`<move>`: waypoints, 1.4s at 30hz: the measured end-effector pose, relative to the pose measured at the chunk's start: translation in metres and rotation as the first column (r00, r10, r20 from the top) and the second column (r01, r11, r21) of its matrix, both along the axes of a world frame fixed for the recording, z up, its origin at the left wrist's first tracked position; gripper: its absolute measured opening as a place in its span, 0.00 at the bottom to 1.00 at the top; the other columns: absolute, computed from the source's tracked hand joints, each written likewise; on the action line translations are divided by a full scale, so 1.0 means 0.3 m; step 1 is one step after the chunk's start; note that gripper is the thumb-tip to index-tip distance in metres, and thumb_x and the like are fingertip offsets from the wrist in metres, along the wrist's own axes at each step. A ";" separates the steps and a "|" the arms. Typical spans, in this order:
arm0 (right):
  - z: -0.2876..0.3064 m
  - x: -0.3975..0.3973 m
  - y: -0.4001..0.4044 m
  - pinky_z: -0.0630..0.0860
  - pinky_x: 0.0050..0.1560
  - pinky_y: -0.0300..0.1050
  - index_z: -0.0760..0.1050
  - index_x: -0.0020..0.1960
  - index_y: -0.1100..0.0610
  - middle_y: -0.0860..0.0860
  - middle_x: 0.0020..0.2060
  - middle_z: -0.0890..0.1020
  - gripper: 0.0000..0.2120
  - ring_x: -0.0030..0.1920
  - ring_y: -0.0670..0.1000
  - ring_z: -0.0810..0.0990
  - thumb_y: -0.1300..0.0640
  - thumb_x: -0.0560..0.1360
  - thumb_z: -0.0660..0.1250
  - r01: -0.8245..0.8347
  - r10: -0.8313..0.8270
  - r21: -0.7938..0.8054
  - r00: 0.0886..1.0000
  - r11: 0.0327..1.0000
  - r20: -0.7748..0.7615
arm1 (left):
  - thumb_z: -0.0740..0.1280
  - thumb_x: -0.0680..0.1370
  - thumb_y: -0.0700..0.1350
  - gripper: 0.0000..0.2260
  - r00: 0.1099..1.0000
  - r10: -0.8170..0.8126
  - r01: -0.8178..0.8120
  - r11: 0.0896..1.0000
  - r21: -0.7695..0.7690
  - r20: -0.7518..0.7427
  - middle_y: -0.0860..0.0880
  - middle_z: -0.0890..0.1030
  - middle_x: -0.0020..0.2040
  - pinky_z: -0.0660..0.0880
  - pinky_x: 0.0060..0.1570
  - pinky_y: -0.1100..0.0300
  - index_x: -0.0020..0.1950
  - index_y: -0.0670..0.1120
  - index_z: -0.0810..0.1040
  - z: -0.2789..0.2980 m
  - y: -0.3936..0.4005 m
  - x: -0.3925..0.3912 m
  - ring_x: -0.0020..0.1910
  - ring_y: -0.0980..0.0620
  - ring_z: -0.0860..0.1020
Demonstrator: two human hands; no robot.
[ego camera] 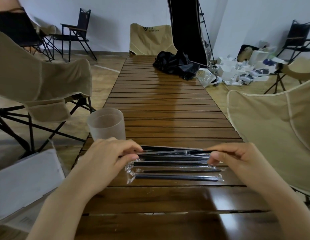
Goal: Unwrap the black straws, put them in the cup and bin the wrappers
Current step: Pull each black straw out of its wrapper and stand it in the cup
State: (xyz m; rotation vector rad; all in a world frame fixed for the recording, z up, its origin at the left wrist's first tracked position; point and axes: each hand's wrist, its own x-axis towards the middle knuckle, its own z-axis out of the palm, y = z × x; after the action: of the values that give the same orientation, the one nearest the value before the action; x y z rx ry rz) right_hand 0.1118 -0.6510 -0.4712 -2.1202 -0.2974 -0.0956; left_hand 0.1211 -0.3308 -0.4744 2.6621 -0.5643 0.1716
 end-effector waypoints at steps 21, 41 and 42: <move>-0.041 0.031 0.121 0.75 0.40 0.44 0.82 0.43 0.56 0.55 0.36 0.82 0.06 0.37 0.51 0.79 0.60 0.74 0.66 0.327 -0.117 0.684 0.935 0.652 -0.336 | 0.61 0.80 0.52 0.08 0.999 -0.012 0.004 0.988 -0.155 -0.050 0.60 0.77 0.35 0.70 0.41 0.73 0.44 0.59 0.76 -0.021 -0.100 -0.002 0.45 0.64 0.77; -0.053 0.033 0.171 0.76 0.44 0.47 0.82 0.49 0.58 0.57 0.41 0.84 0.08 0.41 0.53 0.81 0.64 0.75 0.65 0.192 -0.027 0.586 0.960 0.787 -0.278 | 0.60 0.78 0.57 0.08 0.995 -0.018 0.005 0.990 -0.138 -0.094 0.62 0.81 0.39 0.75 0.44 0.70 0.50 0.61 0.79 -0.029 -0.105 -0.008 0.43 0.68 0.79; -0.050 0.036 0.161 0.75 0.44 0.46 0.83 0.49 0.58 0.57 0.40 0.84 0.08 0.40 0.52 0.81 0.63 0.75 0.65 0.208 -0.044 0.597 0.960 0.775 -0.277 | 0.60 0.78 0.57 0.09 0.996 -0.012 -0.001 0.990 -0.139 -0.091 0.62 0.81 0.39 0.75 0.44 0.70 0.49 0.61 0.79 -0.027 -0.101 -0.009 0.43 0.67 0.79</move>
State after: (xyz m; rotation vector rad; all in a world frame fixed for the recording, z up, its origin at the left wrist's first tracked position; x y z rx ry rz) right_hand 0.1226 -0.6028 -0.4862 -1.4602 0.0378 -0.0018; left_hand 0.1185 -0.3611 -0.4826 2.5187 -0.5104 0.0831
